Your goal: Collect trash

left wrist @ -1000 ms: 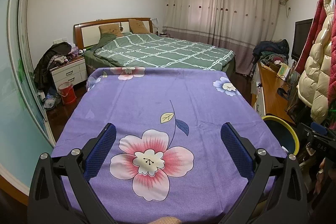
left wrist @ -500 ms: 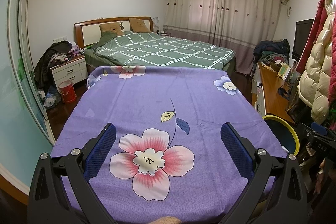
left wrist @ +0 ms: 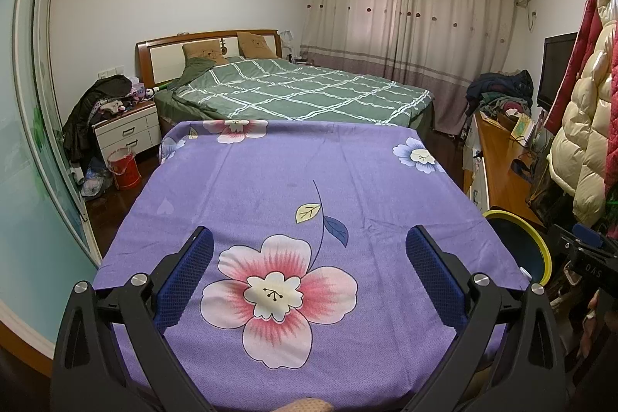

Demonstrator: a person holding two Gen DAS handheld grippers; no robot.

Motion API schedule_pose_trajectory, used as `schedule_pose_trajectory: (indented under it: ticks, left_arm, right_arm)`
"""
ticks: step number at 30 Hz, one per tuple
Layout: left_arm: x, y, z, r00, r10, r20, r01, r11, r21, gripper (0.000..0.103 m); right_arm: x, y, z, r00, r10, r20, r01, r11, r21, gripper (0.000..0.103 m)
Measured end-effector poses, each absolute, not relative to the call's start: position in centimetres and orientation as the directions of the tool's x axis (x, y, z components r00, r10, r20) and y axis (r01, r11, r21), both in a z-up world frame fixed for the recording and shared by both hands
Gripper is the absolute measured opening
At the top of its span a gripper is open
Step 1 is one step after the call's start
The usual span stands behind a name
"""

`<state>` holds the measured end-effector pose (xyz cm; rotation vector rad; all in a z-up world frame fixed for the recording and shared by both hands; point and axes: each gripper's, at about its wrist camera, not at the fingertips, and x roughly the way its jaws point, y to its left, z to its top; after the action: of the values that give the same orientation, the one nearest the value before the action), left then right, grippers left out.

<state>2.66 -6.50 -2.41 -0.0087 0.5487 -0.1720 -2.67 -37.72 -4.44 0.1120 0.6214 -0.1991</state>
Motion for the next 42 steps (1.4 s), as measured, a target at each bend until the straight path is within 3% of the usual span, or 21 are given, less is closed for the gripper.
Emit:
schedule_pose_trajectory:
  ticks: [24,31,37,42]
  left_arm:
    - [3.4,-6.4,-4.2,0.821,-0.142,-0.553,0.154,0.988,-0.025,0.098]
    - [11.2,-4.8,-6.9,0.736,-0.147,-0.660,0.122,0.989,-0.084,0.098]
    - [20.1,-2.7,-11.1,0.643,-0.115,-0.757,0.077,0.993,-0.085,0.098]
    - [26.6,-1.5,-14.1,0.597,-0.052,-0.800,0.052,0.998,-0.026,0.098]
  right_arm:
    - [-1.9,-37.7,-4.7,0.788,-0.145,-0.598,0.220,0.974,0.054,0.079]
    - [3.9,-36.6,-6.3,0.771,-0.072,-0.632,0.165,0.982,0.090,0.090]
    - [12.4,-34.2,-9.1,0.708,0.003,-0.706,0.115,0.986,0.120,0.091]
    - [18.4,-31.5,-12.1,0.630,-0.016,-0.776,0.126,0.989,0.083,0.091]
